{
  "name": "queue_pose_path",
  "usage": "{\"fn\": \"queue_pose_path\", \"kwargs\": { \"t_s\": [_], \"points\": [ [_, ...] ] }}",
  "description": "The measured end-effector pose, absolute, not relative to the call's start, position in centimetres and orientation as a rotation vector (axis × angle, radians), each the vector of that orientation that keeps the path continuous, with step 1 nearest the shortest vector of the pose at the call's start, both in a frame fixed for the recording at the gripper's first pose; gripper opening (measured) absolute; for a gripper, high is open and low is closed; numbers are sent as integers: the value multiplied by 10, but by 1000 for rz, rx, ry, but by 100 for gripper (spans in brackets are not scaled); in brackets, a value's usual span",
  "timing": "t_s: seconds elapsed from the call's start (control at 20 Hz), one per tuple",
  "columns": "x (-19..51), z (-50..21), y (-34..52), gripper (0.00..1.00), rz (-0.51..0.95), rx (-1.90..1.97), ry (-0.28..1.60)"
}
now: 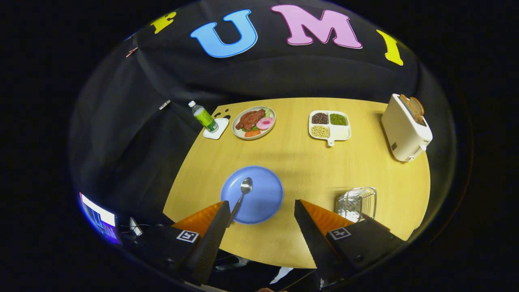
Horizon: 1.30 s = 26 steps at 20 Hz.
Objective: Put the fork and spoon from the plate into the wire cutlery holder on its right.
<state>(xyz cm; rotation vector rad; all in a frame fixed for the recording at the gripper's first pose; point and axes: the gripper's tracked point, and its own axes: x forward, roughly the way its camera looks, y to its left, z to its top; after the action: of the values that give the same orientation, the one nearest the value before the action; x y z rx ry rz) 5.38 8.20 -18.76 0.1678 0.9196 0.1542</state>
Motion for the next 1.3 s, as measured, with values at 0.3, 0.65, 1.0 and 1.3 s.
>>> {"fn": "queue_pose_path", "kwargs": {
  "t_s": [0.3,0.65,1.0,1.3],
  "points": [
    [60,-264,136,99,175,91,1015],
    [71,-356,162,99,131,42,1162],
    [75,-392,175,77,103,66,1237],
    [69,-409,171,29,108,40,1298]
  ]
}}
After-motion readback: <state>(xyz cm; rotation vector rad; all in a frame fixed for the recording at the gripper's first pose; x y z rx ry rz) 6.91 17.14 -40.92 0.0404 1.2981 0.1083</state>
